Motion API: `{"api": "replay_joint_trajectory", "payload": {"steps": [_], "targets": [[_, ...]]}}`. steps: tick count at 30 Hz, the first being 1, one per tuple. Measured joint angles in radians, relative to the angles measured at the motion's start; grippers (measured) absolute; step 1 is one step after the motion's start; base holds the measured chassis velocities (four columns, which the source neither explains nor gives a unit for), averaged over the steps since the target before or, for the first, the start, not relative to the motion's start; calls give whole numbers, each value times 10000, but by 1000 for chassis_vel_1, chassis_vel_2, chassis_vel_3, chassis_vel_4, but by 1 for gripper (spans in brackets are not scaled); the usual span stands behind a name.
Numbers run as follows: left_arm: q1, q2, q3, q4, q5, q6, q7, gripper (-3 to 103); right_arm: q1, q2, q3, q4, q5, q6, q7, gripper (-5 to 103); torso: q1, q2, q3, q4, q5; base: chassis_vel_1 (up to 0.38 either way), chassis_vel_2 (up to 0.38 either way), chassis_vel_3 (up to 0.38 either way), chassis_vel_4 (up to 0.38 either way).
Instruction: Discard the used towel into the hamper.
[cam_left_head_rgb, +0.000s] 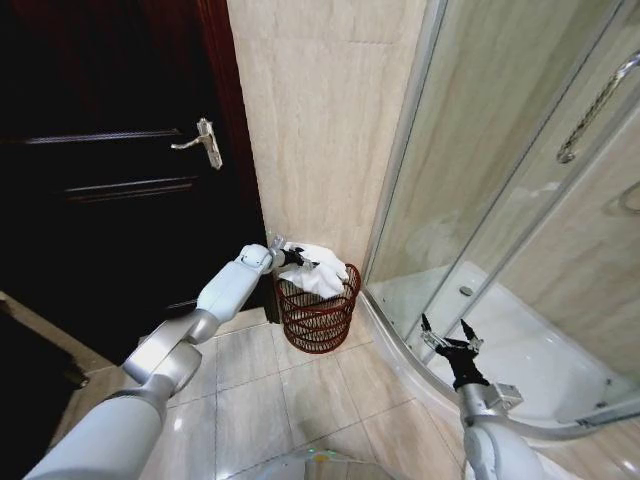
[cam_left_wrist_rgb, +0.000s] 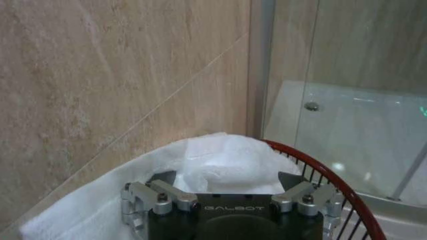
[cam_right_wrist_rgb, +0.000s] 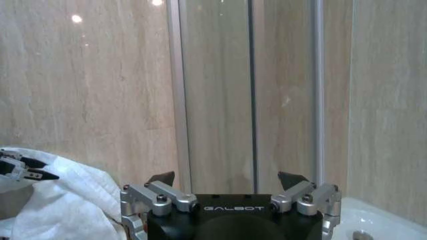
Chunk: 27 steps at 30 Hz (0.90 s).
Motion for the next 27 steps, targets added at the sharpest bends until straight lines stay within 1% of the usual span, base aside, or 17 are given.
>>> {"api": "replay_joint_trajectory", "payload": {"steps": [7, 9, 10, 11, 12, 13, 14, 19, 22, 27], "targets": [[3, 38, -62, -72, 1, -15, -9, 100, 15, 17, -5, -15, 19, 19, 1, 100, 0, 0, 0, -1, -1, 0, 0, 0, 0], [3, 84, -122, -106, -18, -59, 318, 100, 24, 29, -14, -15, 19, 19, 0, 100, 0, 0, 0, -1, 0, 0, 0, 0, 0], [3, 84, -122, -106, -18, -59, 318, 100, 24, 29, -14, -15, 19, 19, 0, 100, 0, 0, 0, -1, 0, 0, 0, 0, 0], [5, 103, -170, -107, -84, -242, 621, 100, 30, 35, -17, -15, 19, 19, 0, 100, 0, 0, 0, 0, 0, 0, 0, 0, 0], [5, 103, -170, -107, -84, -242, 621, 100, 30, 35, -17, -15, 19, 19, 0, 100, 0, 0, 0, 0, 0, 0, 0, 0, 0], [8, 134, -198, -107, -219, -563, 1010, 100, 32, 39, -18, -17, 19, 19, 0, 100, 0, 0, 0, 0, 0, 0, 0, 0, 0], [17, 156, -202, -137, -279, -719, 1156, 100, 31, 40, -18, -18, 22, 19, 0, 100, 0, 0, 0, 0, 0, 0, 0, 0, 0], [46, 93, -160, -329, -501, -729, 853, 100, 62, 69, -38, -26, 27, 18, -1, 100, 0, 0, 0, -1, 0, 0, 0, 0, 0], [14, 12, -104, -286, -412, -669, 636, 100, 67, 88, -50, -6, 27, -1, 0, 100, 0, 0, 0, -4, 0, 0, 0, 0, 0], [-17, -1, -110, -259, -372, -617, 550, 100, 44, 80, -25, 11, 60, -4, 0, 100, 0, 0, 1, -4, 0, 0, 0, 0, 0]]}}
